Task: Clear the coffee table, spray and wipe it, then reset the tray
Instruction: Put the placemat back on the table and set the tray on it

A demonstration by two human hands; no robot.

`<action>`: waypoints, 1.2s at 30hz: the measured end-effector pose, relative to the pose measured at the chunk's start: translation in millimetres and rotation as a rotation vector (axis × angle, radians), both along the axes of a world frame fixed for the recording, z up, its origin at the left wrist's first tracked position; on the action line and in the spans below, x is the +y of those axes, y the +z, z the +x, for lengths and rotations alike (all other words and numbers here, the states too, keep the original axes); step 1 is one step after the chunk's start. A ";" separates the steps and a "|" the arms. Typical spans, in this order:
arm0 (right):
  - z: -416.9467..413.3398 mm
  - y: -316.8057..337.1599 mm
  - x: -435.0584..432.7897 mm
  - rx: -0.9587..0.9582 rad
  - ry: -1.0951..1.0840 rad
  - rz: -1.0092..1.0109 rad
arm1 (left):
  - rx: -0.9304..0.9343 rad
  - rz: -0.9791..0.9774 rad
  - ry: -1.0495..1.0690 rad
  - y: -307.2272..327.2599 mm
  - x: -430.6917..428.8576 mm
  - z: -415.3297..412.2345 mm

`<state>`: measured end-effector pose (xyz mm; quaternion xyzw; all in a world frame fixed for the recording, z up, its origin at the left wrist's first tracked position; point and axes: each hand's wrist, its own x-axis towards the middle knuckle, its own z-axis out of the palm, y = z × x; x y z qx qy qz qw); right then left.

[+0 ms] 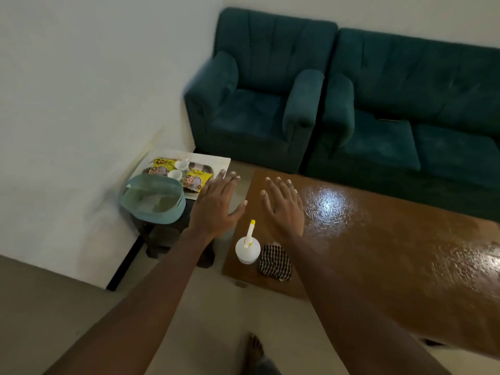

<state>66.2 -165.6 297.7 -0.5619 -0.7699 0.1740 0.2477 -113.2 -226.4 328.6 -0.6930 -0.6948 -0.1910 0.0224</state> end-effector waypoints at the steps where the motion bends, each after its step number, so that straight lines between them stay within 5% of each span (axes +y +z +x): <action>1: -4.6 9.7 3.3 0.003 0.016 0.007 | 0.006 0.006 0.009 7.5 1.4 -3.5; 19: -122.1 79.2 51.7 -0.009 0.285 0.139 | 0.085 0.077 0.193 63.3 23.0 -143.2; 36: -306.0 46.3 89.3 0.014 0.076 0.057 | 0.046 -0.018 0.088 38.6 76.4 -352.5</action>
